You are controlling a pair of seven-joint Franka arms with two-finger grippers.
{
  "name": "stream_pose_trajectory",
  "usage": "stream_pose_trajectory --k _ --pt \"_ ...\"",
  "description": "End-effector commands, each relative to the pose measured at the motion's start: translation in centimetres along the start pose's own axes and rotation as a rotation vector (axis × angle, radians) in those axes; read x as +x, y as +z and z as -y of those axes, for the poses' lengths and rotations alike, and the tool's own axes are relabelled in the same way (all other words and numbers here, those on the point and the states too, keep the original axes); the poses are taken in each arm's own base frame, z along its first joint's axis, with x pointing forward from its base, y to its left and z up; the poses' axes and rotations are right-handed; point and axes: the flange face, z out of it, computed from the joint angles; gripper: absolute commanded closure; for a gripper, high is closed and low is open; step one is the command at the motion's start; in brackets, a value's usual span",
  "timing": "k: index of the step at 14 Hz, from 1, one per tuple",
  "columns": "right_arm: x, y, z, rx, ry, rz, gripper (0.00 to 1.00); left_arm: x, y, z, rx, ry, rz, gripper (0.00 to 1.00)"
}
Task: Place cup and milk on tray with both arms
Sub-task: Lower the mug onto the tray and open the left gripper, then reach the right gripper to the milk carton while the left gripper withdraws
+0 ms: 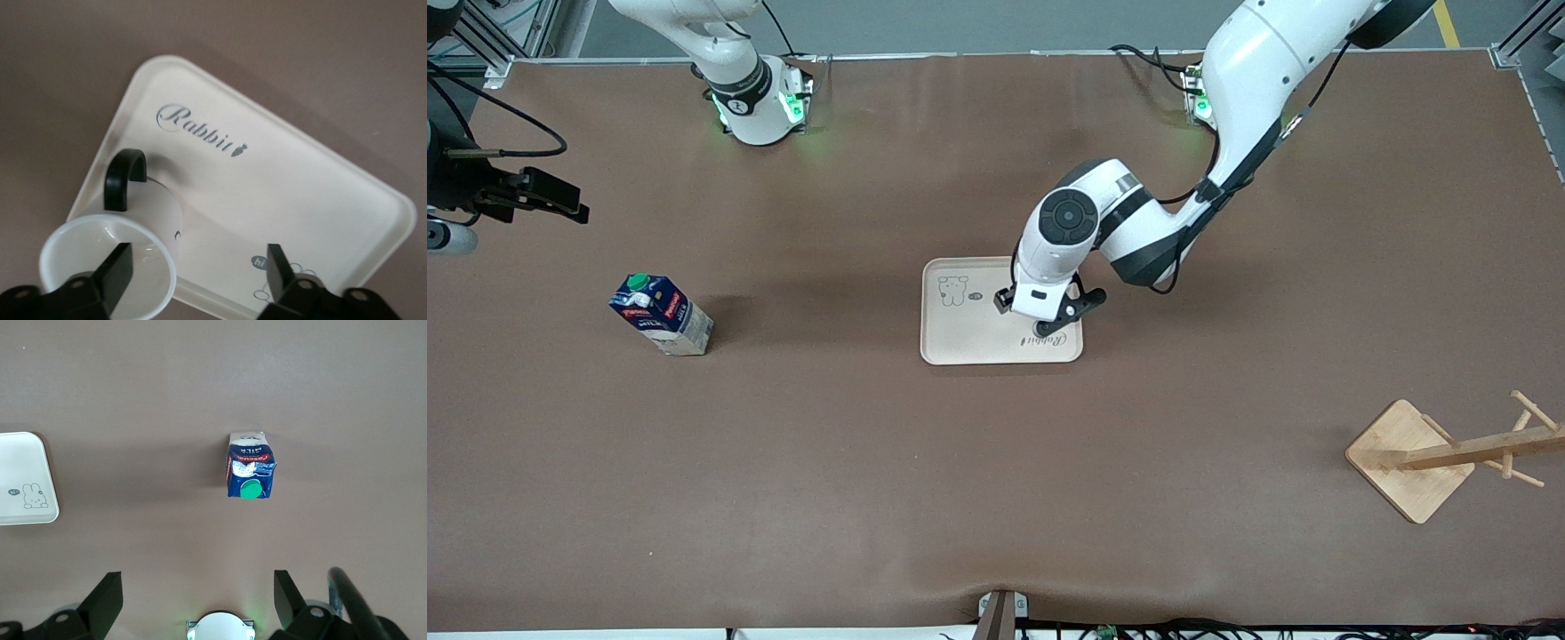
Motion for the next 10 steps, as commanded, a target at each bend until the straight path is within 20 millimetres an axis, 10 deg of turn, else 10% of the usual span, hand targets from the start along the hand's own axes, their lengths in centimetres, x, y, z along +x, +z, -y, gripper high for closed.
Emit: stream_pose_trajectory --k 1,6,10 --pt "0.0 -0.4 0.0 0.01 -0.002 0.0 0.0 1.5 -7.9 -0.6 0.029 -0.032 -0.069 0.0" --pt "0.2 -0.2 0.4 0.009 -0.005 0.004 0.0 7.9 -20.0 4.6 0.061 0.019 -0.146 0.0" --pt "1.4 0.5 0.6 0.022 -0.017 0.024 0.0 13.2 -25.0 10.0 0.086 0.095 -0.176 0.0"
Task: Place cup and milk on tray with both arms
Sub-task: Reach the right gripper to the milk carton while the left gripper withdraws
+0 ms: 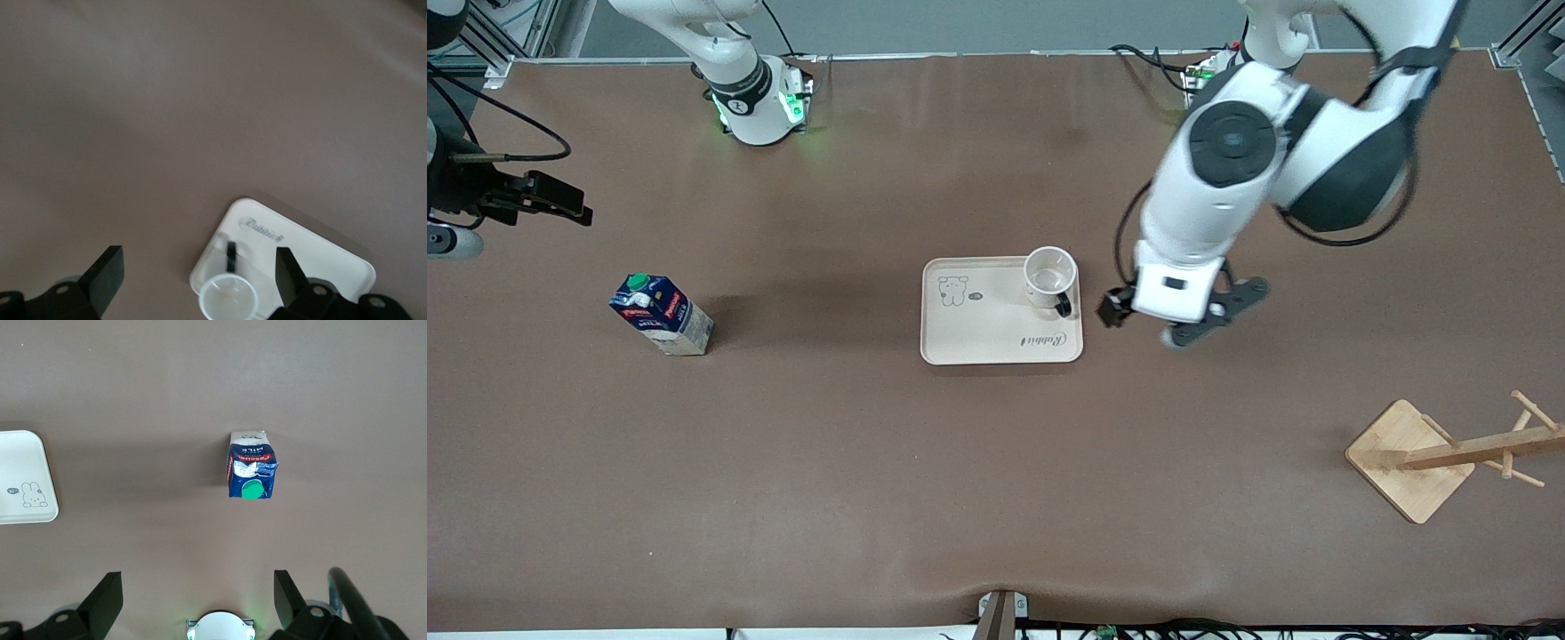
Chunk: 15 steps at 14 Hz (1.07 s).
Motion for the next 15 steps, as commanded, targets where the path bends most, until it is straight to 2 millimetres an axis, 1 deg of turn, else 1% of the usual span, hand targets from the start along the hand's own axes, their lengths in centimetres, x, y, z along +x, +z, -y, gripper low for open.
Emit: stream_pose_trajectory --k 1,2,4,6,8,9,10,11,12,13,14,15 --pt "0.8 0.1 1.3 0.032 -0.03 0.02 0.0 2.3 -2.8 3.9 0.036 0.068 -0.029 0.0" --pt "0.9 0.4 2.9 0.026 -0.059 0.027 0.0 3.5 -3.7 5.5 0.044 0.099 -0.035 0.0" --pt "0.8 1.4 6.7 0.01 -0.112 0.058 0.0 6.1 -5.2 9.0 0.053 0.163 -0.036 0.0" --pt "0.8 2.3 9.0 0.004 -0.096 0.069 0.0 8.3 -6.2 11.8 0.055 0.214 -0.043 0.0" --pt "1.0 3.7 11.0 -0.001 -0.018 0.094 0.0 9.5 -7.4 14.6 0.077 0.276 -0.041 0.0" --pt "0.9 3.9 11.3 0.011 -0.005 0.102 0.0 9.6 -8.0 15.6 0.091 0.302 -0.039 0.0" --pt "0.8 3.9 11.5 0.035 0.008 0.107 0.0 9.5 -8.5 16.0 0.096 0.319 -0.04 0.0" --pt "0.9 3.8 11.8 0.053 0.033 0.109 0.0 9.8 -9.0 16.8 0.103 0.308 -0.051 0.0" --pt "1.5 4.2 11.5 0.046 0.032 0.113 0.0 10.3 -9.3 17.7 0.099 0.289 -0.052 0.0" --pt "2.8 5.2 10.8 0.04 0.043 0.126 0.0 10.5 -9.6 18.1 0.099 0.29 -0.056 0.0" --pt "3.9 5.8 9.7 0.021 0.045 0.129 0.0 10.3 -9.9 18.2 0.098 0.3 -0.058 0.0" --pt "4.9 6.8 7.3 -0.052 0.052 0.127 0.0 9.3 -11.5 18.9 0.115 0.294 -0.067 0.0"
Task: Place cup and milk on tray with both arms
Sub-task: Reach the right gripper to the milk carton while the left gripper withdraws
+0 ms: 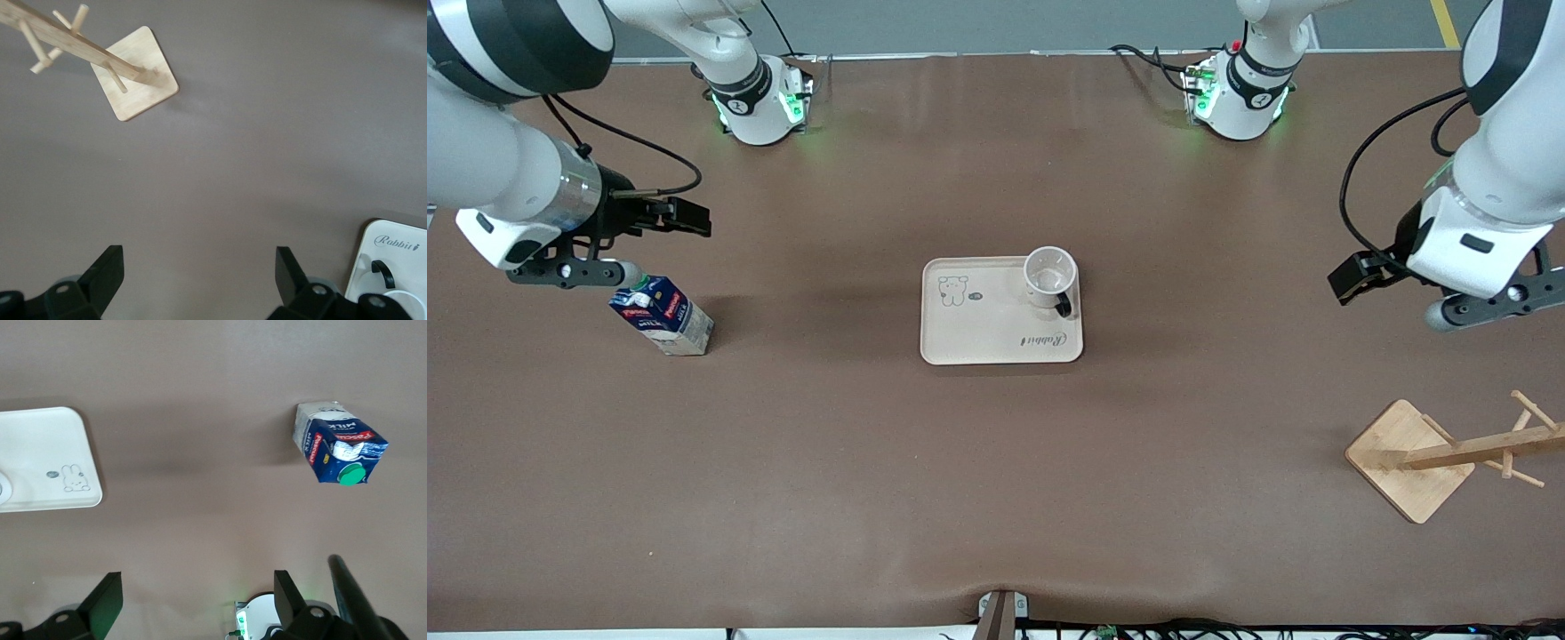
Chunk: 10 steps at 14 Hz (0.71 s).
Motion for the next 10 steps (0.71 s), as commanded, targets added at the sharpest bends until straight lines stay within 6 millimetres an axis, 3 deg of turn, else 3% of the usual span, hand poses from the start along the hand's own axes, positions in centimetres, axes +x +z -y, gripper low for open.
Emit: stream_pose_trajectory --k 1,3,7,10 --pt "4.4 2.6 -4.4 -0.114 0.031 0.01 0.0 -2.2 -2.6 1.3 0.036 0.005 0.002 0.0" --pt "6.6 5.8 -7.5 -0.138 0.074 0.017 0.0 -2.8 -3.5 1.3 0.043 0.054 -0.007 0.0" --pt "8.5 11.2 -9.0 -0.228 0.048 -0.052 0.0 -3.7 -5.4 4.7 -0.029 0.134 -0.002 0.0" --pt "8.9 12.9 -11.7 -0.216 -0.034 -0.05 0.0 -5.4 -6.6 6.3 -0.071 0.17 0.014 0.0"
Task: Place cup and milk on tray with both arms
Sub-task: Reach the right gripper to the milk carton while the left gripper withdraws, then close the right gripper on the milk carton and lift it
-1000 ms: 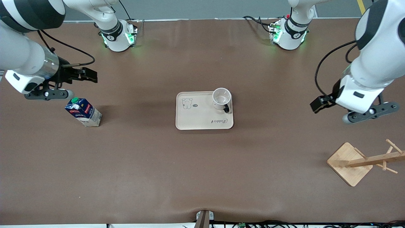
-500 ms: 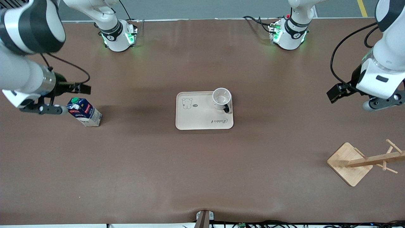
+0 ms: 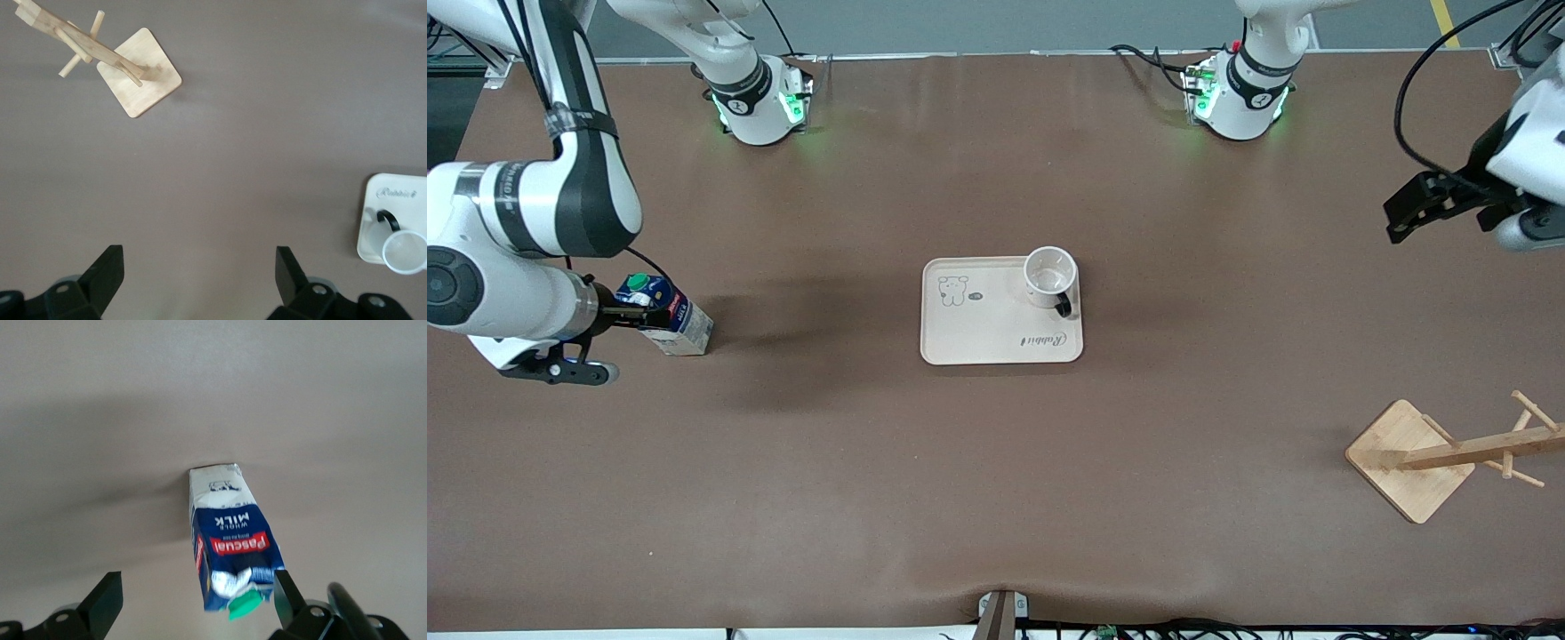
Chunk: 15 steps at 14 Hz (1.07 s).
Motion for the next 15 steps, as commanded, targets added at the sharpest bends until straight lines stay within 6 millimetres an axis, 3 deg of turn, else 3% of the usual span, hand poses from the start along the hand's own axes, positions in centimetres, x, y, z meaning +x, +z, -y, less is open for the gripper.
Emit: stream_pose_trajectory --k 1,3,6,11,13,14,15 --pt "-0.7 0.6 -3.0 -0.007 -0.073 -0.009 0.0 -2.6 -1.0 0.7 -0.009 0.042 0.012 0.0" --pt "-1.2 0.9 -3.1 -0.007 -0.075 0.012 0.0 -3.4 -0.9 1.1 -0.009 0.041 0.014 0.0" --pt "-2.2 3.4 -4.4 0.01 -0.051 0.048 0.0 -3.7 -1.1 1.5 -0.034 0.039 0.01 0.0" --pt "-3.5 7.4 -4.4 0.039 -0.043 0.038 0.0 -3.9 -0.5 1.3 -0.034 0.039 0.002 0.0" --pt "-3.6 10.1 -4.9 0.051 -0.032 0.0 0.0 -3.5 -0.4 1.2 -0.034 0.041 -0.007 0.0" --pt "-3.6 10.5 -4.7 0.053 -0.036 0.0 0.22 -3.4 -0.2 1.2 -0.035 0.039 -0.007 0.0" --pt "-3.6 10.7 -4.5 0.061 -0.036 0.006 0.67 -3.2 0.0 1.3 -0.035 0.038 -0.007 0.0"
